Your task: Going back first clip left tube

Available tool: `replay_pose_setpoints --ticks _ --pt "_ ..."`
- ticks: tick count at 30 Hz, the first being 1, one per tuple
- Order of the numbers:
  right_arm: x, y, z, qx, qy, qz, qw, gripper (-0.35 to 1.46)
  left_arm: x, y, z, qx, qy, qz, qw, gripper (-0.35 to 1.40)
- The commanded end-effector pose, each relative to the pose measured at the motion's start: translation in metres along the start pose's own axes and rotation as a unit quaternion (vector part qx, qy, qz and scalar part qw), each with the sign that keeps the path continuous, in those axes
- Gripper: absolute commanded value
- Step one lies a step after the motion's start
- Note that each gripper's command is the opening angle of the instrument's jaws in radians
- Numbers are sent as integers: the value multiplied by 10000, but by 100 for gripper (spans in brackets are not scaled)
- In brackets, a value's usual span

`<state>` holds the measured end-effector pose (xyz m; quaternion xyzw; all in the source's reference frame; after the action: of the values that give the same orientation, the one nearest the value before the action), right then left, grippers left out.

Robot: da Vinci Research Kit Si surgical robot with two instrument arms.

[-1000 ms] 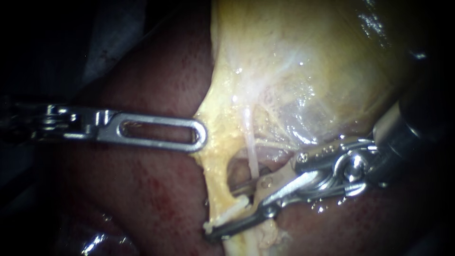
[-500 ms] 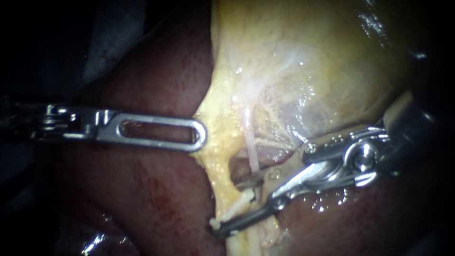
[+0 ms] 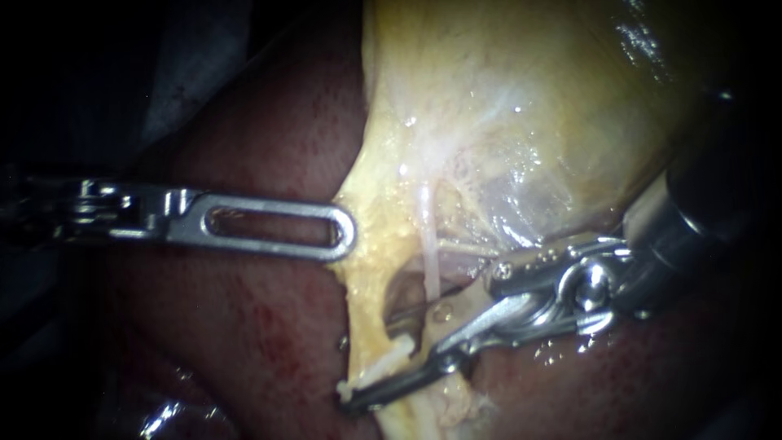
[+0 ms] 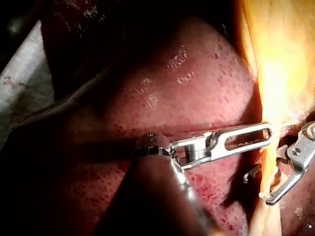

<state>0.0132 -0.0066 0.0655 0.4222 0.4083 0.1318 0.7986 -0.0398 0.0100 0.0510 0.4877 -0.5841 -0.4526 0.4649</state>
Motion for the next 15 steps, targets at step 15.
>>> replay_pose_setpoints --ticks 15 --pt "16 -5 -22 -224 145 -526 9983 50 1 0 -1 -2 2 0 10000 -35"
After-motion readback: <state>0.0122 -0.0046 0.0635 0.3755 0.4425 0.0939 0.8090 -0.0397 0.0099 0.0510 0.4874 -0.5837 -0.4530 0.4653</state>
